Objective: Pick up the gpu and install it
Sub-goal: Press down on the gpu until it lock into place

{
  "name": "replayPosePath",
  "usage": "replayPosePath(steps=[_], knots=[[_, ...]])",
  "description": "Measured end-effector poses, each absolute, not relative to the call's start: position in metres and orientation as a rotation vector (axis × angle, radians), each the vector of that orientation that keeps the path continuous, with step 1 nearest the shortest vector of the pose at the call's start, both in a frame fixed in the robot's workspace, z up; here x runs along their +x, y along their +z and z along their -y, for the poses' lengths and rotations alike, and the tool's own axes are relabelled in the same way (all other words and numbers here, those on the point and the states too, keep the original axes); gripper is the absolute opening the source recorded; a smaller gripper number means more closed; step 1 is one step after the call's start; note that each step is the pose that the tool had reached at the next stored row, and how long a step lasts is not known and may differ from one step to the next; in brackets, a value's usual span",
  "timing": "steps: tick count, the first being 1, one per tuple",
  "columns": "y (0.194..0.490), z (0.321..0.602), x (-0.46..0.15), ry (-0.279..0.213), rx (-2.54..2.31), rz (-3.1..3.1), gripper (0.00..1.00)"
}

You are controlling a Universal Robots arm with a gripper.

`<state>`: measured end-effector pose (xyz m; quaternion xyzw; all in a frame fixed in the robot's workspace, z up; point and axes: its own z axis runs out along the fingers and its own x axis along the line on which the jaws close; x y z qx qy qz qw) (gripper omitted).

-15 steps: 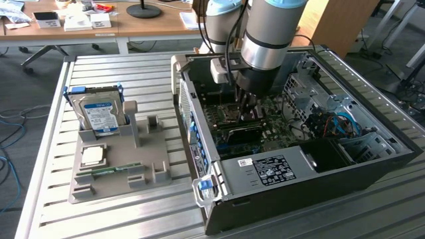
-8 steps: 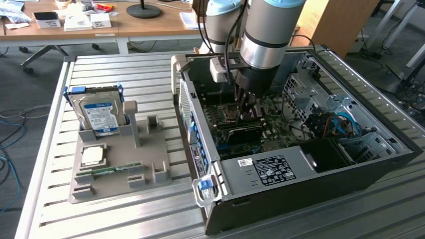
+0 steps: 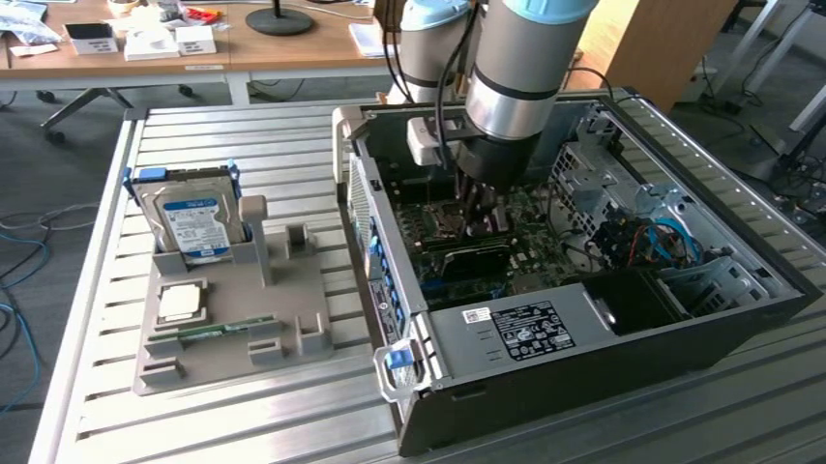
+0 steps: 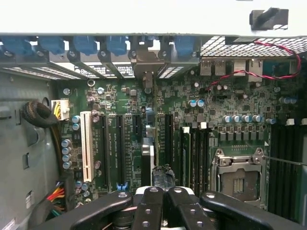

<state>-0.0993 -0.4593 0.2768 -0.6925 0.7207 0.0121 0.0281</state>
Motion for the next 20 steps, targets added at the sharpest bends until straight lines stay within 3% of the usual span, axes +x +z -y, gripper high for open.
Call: replayPosePath(steps=[20], knots=[[0.2683,0.4608,-0.0992,0.037,-2.138,-2.224,0.11]])
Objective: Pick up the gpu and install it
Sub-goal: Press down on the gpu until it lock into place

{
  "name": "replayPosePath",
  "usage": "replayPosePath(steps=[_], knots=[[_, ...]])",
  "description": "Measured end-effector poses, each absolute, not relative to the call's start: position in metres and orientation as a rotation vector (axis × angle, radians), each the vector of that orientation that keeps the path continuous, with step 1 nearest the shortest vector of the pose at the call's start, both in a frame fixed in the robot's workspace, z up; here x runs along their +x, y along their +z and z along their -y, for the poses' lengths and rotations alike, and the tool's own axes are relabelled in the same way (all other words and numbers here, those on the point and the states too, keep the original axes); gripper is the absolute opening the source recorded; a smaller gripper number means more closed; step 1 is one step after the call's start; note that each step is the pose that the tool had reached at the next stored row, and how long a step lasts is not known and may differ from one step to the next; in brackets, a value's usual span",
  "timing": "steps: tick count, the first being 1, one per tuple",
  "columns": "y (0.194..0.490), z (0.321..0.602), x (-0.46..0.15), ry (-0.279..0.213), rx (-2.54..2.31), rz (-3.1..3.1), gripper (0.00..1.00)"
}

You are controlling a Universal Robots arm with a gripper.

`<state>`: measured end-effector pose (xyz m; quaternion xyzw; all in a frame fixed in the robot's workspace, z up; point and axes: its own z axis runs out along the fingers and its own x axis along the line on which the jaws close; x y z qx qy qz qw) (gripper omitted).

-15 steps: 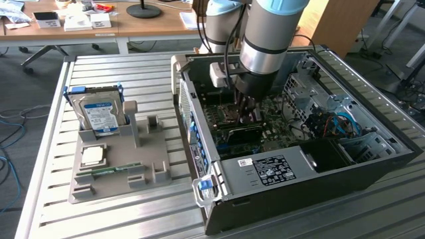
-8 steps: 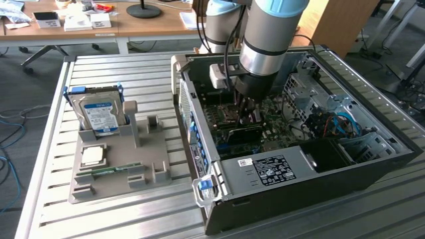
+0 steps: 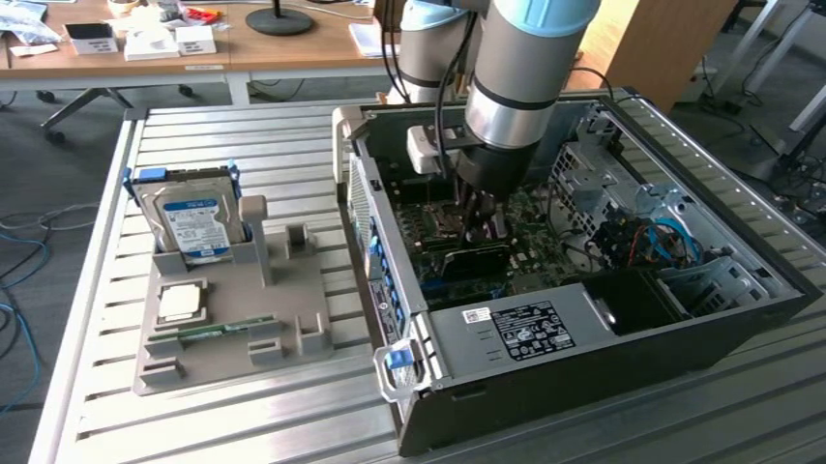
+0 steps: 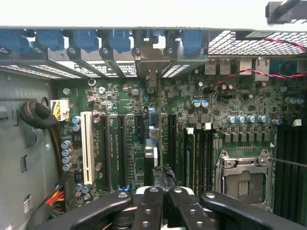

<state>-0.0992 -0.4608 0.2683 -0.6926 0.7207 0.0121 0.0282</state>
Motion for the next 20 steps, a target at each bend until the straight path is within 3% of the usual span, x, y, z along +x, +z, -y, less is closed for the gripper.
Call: replayPosePath(steps=[20], knots=[[0.2623,0.4607,-0.0992,0.037,-2.138,-2.225,0.11]])
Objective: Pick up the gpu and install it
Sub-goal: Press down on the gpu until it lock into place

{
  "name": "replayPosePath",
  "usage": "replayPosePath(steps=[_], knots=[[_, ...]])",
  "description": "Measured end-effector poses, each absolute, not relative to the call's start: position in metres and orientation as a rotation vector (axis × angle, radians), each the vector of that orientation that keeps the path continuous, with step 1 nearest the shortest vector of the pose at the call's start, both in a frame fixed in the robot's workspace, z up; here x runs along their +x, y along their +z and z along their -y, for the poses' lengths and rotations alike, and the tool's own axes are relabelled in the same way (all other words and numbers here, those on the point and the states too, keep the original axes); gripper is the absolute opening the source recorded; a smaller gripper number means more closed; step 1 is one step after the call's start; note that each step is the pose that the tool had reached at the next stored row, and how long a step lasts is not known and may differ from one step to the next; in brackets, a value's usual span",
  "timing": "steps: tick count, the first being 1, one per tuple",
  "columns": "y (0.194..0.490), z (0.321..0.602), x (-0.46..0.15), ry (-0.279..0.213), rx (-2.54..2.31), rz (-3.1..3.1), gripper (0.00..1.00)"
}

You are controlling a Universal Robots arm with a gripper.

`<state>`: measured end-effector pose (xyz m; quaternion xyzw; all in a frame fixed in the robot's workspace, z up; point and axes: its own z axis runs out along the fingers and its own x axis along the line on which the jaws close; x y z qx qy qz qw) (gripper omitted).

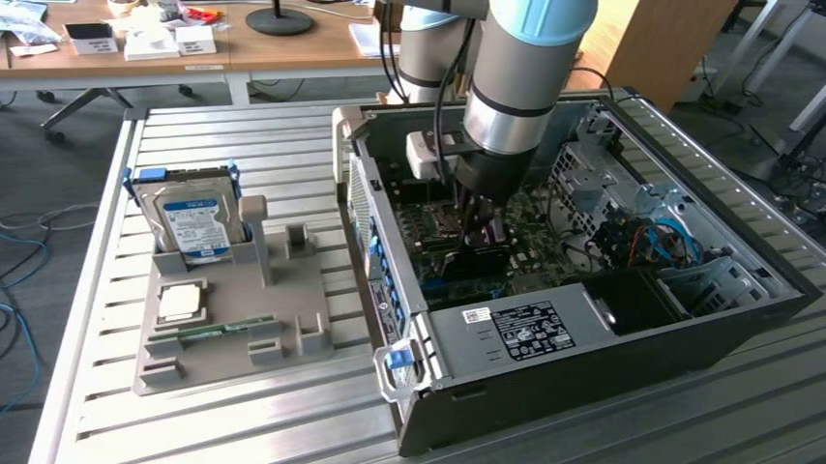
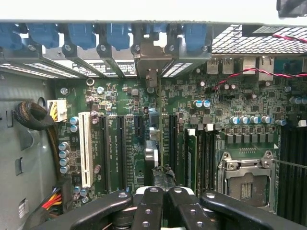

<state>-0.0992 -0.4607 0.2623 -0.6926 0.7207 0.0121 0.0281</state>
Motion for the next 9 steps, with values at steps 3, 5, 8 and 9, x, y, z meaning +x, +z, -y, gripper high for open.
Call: replayPosePath(steps=[3,5,8,9], knots=[[0.2621,0.4607,-0.0992,0.037,-2.138,-2.225,0.11],[0.2615,0.4607,-0.0992,0.037,-2.138,-2.225,0.11],[0.2613,0.4607,-0.0993,0.037,-2.138,-2.225,0.11],[0.2613,0.4607,-0.0993,0.037,-2.138,-2.225,0.11]])
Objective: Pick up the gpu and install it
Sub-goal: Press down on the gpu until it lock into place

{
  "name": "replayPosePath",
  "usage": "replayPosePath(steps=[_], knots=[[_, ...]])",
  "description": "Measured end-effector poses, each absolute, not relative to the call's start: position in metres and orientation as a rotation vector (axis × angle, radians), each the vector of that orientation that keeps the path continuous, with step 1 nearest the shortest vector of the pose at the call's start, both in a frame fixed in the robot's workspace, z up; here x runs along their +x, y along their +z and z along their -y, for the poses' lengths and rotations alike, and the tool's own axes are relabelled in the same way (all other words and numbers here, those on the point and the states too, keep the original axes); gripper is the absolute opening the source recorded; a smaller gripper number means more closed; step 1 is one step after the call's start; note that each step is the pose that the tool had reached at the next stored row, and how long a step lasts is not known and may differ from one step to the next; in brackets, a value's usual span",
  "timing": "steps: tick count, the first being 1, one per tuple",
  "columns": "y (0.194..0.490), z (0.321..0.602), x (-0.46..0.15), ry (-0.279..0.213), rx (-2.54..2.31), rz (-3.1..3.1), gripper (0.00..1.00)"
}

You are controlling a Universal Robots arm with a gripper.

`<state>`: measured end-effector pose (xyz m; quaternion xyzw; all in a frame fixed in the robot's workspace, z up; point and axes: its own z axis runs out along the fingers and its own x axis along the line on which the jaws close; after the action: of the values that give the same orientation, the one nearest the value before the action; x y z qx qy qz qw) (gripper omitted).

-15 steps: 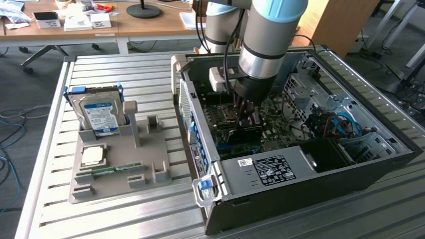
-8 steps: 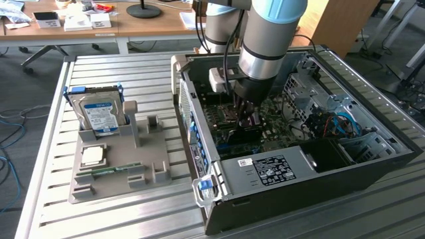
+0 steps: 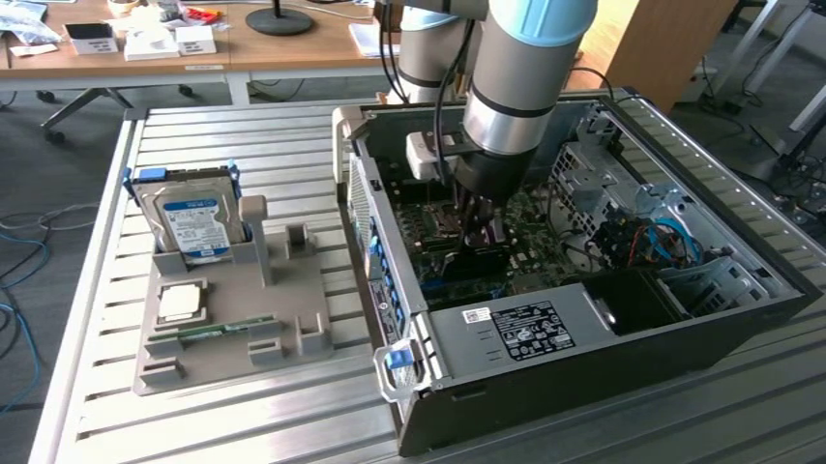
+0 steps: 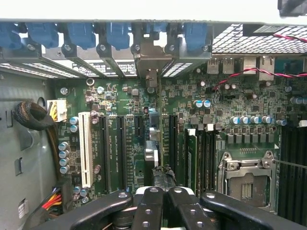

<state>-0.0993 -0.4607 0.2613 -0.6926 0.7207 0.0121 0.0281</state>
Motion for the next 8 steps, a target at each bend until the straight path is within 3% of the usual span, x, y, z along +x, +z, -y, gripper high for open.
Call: replayPosePath(steps=[8], knots=[[0.2604,0.4607,-0.0996,0.037,-2.138,-2.225,0.11]])
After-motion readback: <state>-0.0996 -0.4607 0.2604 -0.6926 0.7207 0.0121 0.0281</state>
